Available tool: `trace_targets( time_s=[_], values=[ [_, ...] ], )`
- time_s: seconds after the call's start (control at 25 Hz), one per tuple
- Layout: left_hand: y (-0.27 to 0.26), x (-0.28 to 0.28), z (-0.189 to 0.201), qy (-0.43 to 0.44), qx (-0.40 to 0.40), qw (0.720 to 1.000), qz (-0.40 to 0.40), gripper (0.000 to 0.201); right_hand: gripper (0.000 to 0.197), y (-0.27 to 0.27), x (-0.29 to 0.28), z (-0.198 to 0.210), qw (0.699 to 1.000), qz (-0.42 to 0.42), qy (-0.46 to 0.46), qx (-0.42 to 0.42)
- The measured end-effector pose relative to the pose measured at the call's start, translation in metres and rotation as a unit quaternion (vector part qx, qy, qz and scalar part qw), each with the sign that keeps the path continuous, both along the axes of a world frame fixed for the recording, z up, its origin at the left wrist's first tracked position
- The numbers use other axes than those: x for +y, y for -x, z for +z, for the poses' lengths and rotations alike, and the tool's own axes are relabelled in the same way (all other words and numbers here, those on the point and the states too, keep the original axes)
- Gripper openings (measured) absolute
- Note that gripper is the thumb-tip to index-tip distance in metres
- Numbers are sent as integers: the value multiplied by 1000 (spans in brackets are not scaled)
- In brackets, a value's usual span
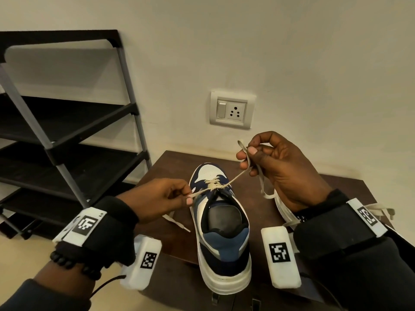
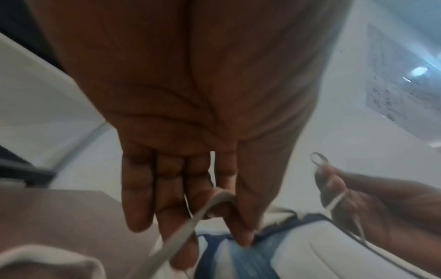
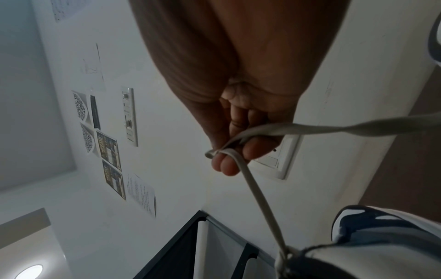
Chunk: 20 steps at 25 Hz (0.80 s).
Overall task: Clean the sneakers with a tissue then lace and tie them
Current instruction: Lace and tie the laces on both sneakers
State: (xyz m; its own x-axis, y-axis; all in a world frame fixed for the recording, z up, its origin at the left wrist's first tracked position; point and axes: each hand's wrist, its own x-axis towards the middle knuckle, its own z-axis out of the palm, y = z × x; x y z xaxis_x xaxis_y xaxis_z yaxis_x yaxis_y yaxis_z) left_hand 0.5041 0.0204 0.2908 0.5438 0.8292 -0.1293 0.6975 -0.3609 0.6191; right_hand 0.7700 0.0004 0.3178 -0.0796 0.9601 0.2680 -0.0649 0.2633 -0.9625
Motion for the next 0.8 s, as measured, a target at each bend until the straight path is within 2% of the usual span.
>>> trace_targets(
  time_s=[0.04, 0.08, 0.12, 0.16, 0.24, 0.28, 0.36, 0.44, 0.6, 0.76, 0.8],
  values=[
    [10, 0, 5, 16, -4, 1000, 10, 17, 9, -1, 0, 0, 1000, -4, 2, 7],
    [20, 1, 10, 24, -41, 998, 28, 23, 8, -1, 0, 0, 1000, -6, 4, 19],
    [29, 0, 16, 34, -114, 992, 51, 28, 7, -1, 0, 0, 999, -7, 6, 32],
    [34, -3, 22, 49, -214, 973, 69, 34, 6, -1, 0, 0, 999, -8, 8, 41],
    [33, -5, 30, 83, -423, 900, 69, 41, 6, 1, 0, 1, 999, -9, 9, 45],
    [26, -5, 31, 92, -496, 862, 54, 35, 6, 3, 0, 1, 999, -10, 8, 44],
    [4, -7, 34, 86, -575, 813, 29, 18, 7, 6, 0, 1, 999, -11, 8, 46],
    [-19, -11, 39, 87, -595, 799, 19, 19, 7, 9, -1, 1, 999, -13, 9, 43],
    [-42, -14, 44, 76, -546, 834, 25, 31, 9, 12, -3, 1, 998, -12, 11, 53],
    [-60, -20, 47, 122, -544, 829, 42, 42, 13, 17, -4, 5, 997, 9, -13, 73],
    [-65, -22, 47, 123, -533, 836, 44, 45, 14, 19, -5, 5, 997, 17, -25, 70]
  ],
)
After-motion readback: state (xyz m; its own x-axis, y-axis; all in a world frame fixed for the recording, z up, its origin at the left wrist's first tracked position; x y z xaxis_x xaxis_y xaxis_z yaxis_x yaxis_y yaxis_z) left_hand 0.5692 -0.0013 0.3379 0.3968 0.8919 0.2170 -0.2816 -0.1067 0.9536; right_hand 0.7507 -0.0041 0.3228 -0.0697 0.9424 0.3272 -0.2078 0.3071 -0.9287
